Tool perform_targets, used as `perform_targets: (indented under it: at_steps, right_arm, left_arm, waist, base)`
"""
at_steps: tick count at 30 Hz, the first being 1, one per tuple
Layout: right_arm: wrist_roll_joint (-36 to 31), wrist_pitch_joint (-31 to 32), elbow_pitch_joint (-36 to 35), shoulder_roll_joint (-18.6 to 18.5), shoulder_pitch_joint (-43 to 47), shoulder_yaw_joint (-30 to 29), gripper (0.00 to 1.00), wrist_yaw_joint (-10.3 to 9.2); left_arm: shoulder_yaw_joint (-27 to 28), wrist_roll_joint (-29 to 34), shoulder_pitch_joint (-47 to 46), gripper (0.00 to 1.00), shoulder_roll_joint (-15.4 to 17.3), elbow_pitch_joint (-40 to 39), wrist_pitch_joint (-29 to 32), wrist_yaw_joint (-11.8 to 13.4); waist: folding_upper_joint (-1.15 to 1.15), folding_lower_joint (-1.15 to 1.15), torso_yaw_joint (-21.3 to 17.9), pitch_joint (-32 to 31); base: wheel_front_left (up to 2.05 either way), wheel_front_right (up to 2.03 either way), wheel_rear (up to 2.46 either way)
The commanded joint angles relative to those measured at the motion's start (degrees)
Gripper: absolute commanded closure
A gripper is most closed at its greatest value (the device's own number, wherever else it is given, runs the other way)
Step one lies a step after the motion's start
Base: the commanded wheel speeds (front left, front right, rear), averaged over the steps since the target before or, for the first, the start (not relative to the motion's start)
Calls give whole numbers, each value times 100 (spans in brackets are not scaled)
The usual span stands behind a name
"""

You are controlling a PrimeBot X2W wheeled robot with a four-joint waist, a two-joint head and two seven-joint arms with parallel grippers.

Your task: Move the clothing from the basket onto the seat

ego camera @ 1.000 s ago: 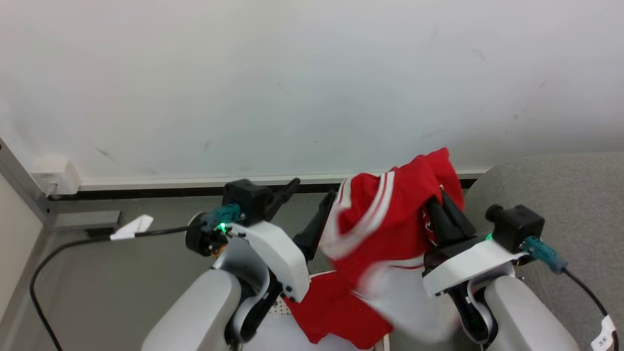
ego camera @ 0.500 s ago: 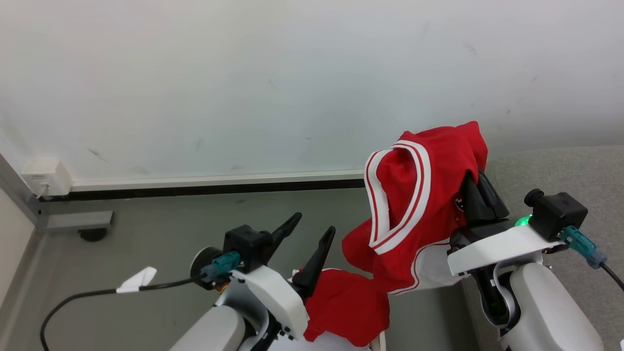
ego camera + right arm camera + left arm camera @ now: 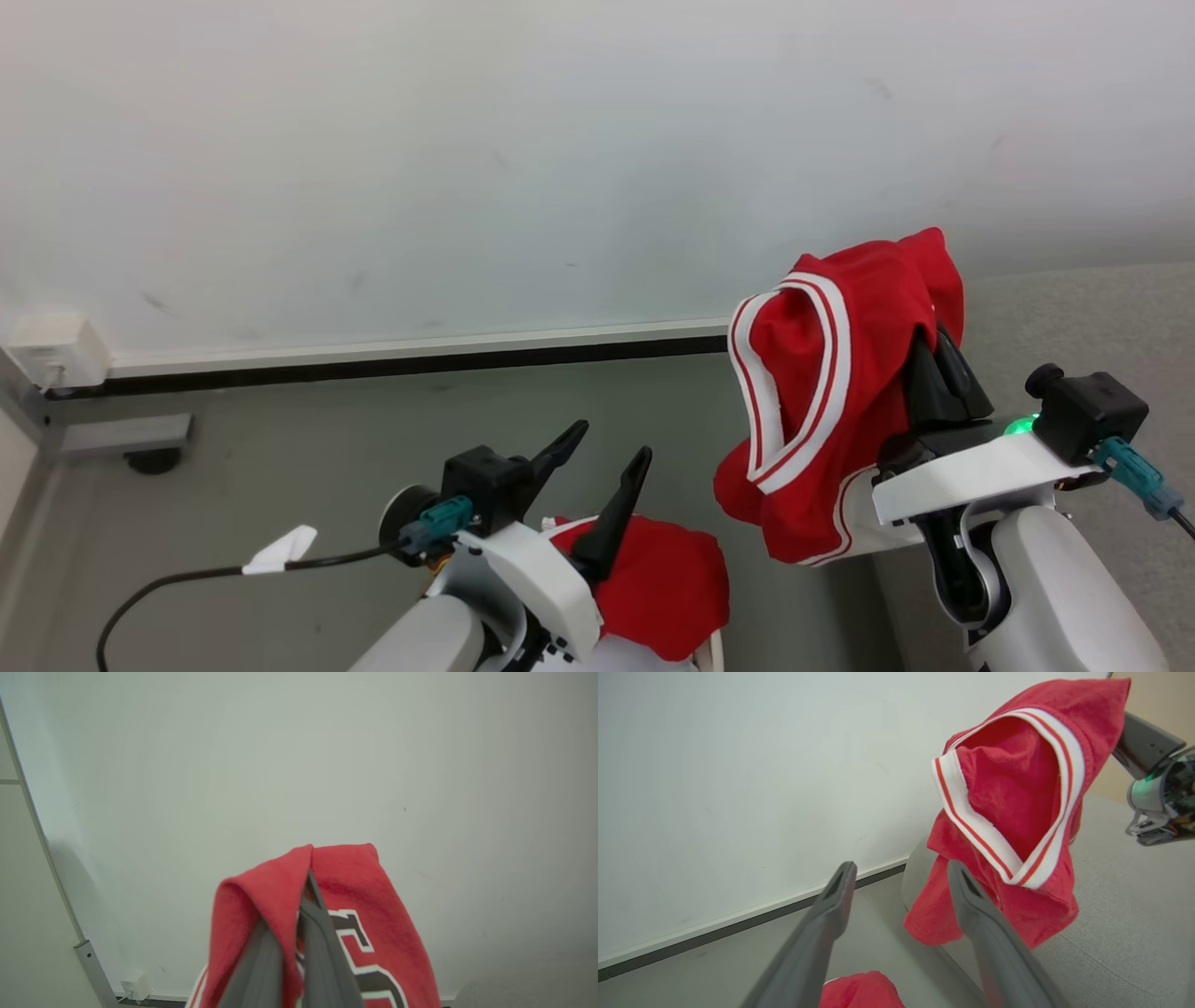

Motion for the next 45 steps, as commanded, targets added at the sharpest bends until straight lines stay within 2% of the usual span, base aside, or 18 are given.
perform_targets:
  at_steps: [1, 20, 28, 36, 42, 45]
  right_arm:
    - [-19, 2, -46, -7, 94, -46, 100, -13]
    - [-404, 3, -600, -6, 484, -366, 100, -12]
    - [-529, 2, -960, -5, 734, -551, 100, -13]
    - [-601, 3, -1143, -25, 568, -808, 100, -12]
    - [-579, 4, -940, -197, -281, -1244, 100, -12]
    - [-683, 3, -745, -460, -879, -1504, 100, -12]
  left_arm:
    - [-18, -11, -30, 0, -11, 15, -14, -20]
    - [-308, -84, 127, 0, -169, -228, -11, -27]
    - [-501, -70, 108, 0, -295, -287, -18, -60]
    - [-647, 68, -119, 0, -269, -387, 47, -108]
    - [-782, 272, -561, 0, -186, -561, 123, -231]
    - [-841, 386, -853, 0, -193, -648, 142, -288]
  waist:
    - [0, 0, -87, 10]
    - [0, 0, -1381, 161]
    - [0, 0, -1723, 281]
    - [0, 0, -1632, 721]
    - [0, 0, -1293, 1460]
    - [0, 0, -1052, 1891]
  base:
    - [0, 0, 0]
    - [0, 0, 0]
    - [0, 0, 0]
    - [0, 0, 0]
    - [0, 0, 0]
    - [0, 0, 0]
